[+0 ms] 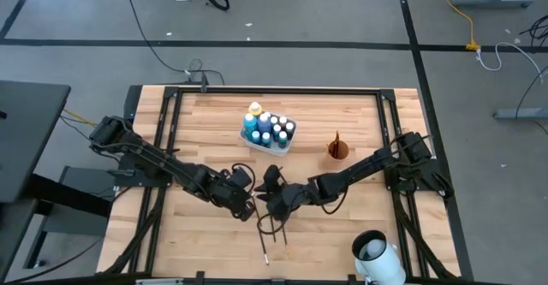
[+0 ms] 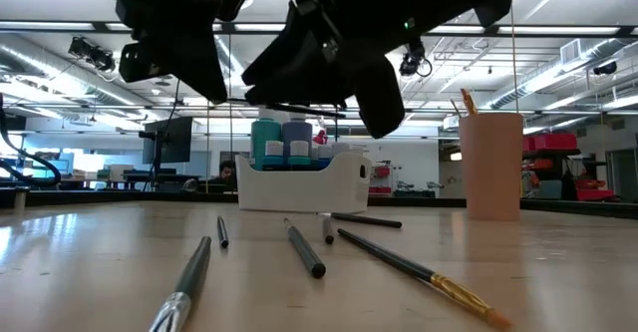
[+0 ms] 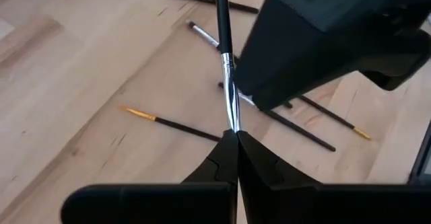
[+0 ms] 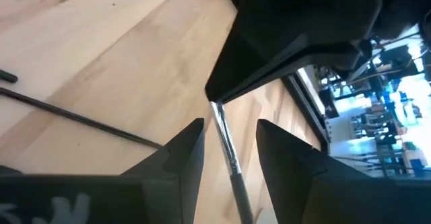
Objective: Pick & Place Paint Supplies
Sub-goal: Put the silver paintbrush into the cup
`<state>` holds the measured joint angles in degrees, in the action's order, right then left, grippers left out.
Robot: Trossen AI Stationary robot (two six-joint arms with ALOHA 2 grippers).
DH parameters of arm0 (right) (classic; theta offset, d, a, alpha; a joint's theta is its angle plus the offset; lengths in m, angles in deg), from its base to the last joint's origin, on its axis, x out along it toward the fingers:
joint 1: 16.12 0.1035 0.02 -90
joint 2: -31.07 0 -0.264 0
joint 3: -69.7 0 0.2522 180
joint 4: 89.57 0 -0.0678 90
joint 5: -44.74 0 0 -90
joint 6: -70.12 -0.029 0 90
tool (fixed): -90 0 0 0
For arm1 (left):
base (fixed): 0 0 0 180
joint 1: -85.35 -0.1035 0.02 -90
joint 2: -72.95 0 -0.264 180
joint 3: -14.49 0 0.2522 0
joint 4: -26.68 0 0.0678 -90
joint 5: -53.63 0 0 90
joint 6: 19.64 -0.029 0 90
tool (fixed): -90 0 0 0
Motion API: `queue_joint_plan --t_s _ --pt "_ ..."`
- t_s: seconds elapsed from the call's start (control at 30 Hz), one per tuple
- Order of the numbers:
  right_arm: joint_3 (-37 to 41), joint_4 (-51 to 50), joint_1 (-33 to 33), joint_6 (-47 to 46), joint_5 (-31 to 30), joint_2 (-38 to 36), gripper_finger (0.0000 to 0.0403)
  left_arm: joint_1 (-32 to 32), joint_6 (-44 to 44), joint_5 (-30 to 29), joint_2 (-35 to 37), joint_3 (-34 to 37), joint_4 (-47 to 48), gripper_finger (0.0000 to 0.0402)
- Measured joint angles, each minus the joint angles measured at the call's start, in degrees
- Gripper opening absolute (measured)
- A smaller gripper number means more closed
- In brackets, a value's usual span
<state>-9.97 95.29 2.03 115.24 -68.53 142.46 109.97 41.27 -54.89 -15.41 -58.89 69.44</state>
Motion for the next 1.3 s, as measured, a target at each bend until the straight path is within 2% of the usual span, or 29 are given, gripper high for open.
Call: queue_joint_plan --t_s 0.33,0.63,0.77,1.03,1.3 --pt "-0.04 -1.65 -1.25 0.14 -1.58 0.00 0.0128 0.00 -2.28 0.99 0.00 0.00 -3.81 0.0003" --pt "0.07 -2.90 -0.44 1.91 -1.65 0.09 0.0016 0.02 -1.82 0.45 0.11 -0.02 -3.51 0.0003" --pt "0.07 -2.97 -0.26 1.04 -1.93 0.09 0.0023 0.07 -3.99 -0.31 0.11 -0.02 -3.78 0.0009" --pt "-0.04 -7.59 -0.12 -6.99 -4.37 -0.02 0.0012 0.02 -9.19 -1.13 0.09 -0.02 -6.04 0.0061" --pt "-0.02 -15.31 3.05 -15.39 -6.11 -2.21 0.0013 0.04 -10.62 -7.65 0.07 -0.02 -5.89 0.0083"
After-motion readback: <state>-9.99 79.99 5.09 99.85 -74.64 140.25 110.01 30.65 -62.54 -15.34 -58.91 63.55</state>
